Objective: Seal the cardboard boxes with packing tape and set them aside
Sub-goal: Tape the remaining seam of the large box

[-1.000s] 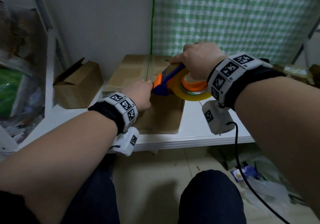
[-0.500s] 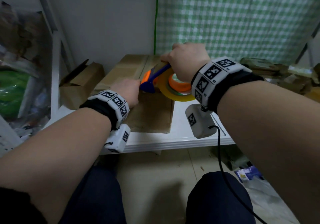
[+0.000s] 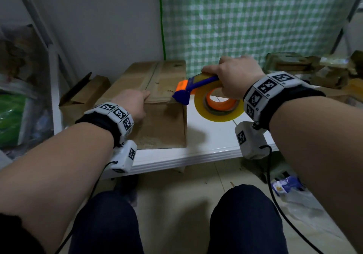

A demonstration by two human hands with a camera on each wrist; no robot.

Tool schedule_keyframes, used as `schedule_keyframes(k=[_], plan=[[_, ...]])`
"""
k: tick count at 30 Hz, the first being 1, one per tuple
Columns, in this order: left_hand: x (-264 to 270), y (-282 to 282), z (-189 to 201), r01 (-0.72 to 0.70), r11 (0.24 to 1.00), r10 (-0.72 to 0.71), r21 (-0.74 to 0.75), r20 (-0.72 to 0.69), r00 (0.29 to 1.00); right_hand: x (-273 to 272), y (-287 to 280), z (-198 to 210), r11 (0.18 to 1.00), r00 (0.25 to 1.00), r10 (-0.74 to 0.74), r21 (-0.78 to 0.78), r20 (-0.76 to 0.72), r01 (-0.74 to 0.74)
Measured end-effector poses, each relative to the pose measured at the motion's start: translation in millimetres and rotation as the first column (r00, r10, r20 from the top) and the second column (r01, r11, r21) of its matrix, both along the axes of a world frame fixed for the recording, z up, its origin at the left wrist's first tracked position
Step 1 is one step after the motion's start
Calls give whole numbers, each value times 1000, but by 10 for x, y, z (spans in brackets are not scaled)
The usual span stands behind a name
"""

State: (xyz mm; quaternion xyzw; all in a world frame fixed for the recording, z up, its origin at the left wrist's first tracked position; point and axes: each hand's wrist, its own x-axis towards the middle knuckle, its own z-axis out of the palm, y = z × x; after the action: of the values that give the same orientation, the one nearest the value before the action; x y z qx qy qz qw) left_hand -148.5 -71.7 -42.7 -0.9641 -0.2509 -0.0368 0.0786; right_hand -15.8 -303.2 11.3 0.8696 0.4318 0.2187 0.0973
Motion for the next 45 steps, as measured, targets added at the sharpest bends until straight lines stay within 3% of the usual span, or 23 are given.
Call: schedule_keyframes(k=[13,25,39,45], plan=[[52,-46,-40,-32,999,31,25,16,999,81,-31,-281,998,997,-32,59,-70,37],[75,67,15,-36,999,36,-22,30,999,35,-22,143,997,997,14,80,81,-21],[88,143,42,22,1000,-22,3,12,1000,102,35,-313,993,992,-64,90,-112,74],[48,143,23,-71,991,73,113,-14,997,-92,179,-369,991,989,-64,107,-133,78]])
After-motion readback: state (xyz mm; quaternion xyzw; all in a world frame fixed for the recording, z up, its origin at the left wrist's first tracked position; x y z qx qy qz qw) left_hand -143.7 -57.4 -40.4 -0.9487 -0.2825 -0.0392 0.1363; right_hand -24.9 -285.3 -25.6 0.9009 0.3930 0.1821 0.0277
